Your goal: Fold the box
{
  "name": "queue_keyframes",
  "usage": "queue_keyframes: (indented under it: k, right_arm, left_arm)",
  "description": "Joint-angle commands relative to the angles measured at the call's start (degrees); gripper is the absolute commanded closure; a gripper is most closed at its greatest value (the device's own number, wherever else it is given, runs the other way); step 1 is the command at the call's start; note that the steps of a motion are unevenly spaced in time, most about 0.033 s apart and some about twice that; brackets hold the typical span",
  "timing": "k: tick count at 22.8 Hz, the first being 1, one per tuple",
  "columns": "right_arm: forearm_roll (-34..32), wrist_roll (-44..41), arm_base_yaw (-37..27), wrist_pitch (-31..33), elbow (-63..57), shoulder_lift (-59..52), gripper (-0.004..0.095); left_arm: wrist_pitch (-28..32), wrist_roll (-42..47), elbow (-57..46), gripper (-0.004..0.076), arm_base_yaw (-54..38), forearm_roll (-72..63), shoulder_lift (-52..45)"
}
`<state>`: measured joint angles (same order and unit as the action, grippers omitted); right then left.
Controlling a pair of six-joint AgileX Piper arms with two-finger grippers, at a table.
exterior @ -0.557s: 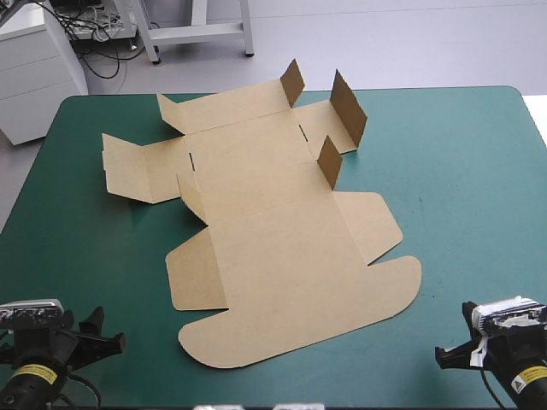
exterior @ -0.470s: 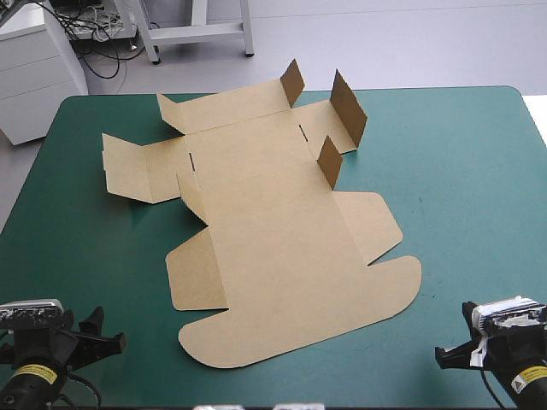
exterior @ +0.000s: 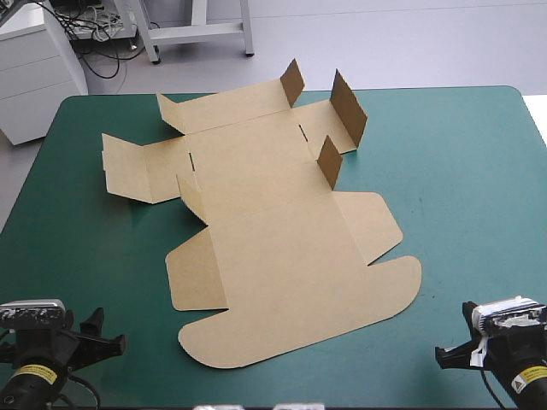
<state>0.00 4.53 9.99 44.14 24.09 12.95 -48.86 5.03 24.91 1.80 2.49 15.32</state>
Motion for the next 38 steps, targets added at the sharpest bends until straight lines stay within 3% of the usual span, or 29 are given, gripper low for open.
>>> queue_keyframes:
  k: [1, 3, 5, 6, 7, 8, 10, 14, 23, 28, 38]
  right_arm:
    - [-1.6, 0.3, -0.4, -3.9, 1.4, 0.7, 0.0927]
    - [-2.6, 0.3, -0.4, -3.8, 1.4, 1.2, 0.0889]
    - [-2.8, 0.3, -0.4, -2.4, 2.4, 3.1, 0.0767]
    - [-2.8, 0.3, -0.4, -1.7, 4.0, 5.1, 0.0642]
    - [-2.8, 0.3, -0.4, -1.7, 4.7, 6.2, 0.0587]
    - [-2.8, 0.3, -0.4, -2.1, 7.0, 8.5, 0.0448]
    - [-2.9, 0.3, -0.4, -2.6, 11.2, 11.9, 0.0324]
    - [-2.4, 2.4, -0.4, -1.0, 21.6, 24.2, 0.0314]
    - [1.6, 4.7, -0.4, 13.6, 56.7, 57.6, 0.0251]
    - [8.2, 7.4, -0.3, 20.4, 70.7, 70.3, 0.0251]
    - [10.9, 6.5, 3.6, 24.4, 91.4, 88.6, 0.0250]
  left_arm:
    - [1.4, -2.4, 3.2, 0.0380, 0.1, -0.1, 1.6]
    - [-1.2, -2.4, 6.9, 0.0380, 0.1, -0.6, 3.9]
    - [-2.3, -2.1, 11.1, 0.0380, 0.1, -0.8, 7.1]
    - [-2.3, -2.1, 13.7, 0.0380, 0.1, -1.2, 9.6]
    - [-2.3, -2.1, 14.9, 0.0380, 0.1, -1.3, 10.7]
    - [-2.7, -2.1, 17.0, 0.0380, 0.1, -2.0, 13.4]
    - [-3.4, -2.1, 19.1, 0.0380, 0.1, -3.4, 17.3]
    - [-4.2, -2.4, 21.1, 0.0380, 0.1, -5.1, 23.5]
    - [-6.3, -3.5, 28.1, 0.0379, 0.1, -6.0, 34.5]
    - [-6.7, -4.3, 32.4, 0.0379, 0.1, -6.0, 38.3]
    - [-9.5, -5.8, 32.6, 0.0379, 0.1, -6.0, 38.8]
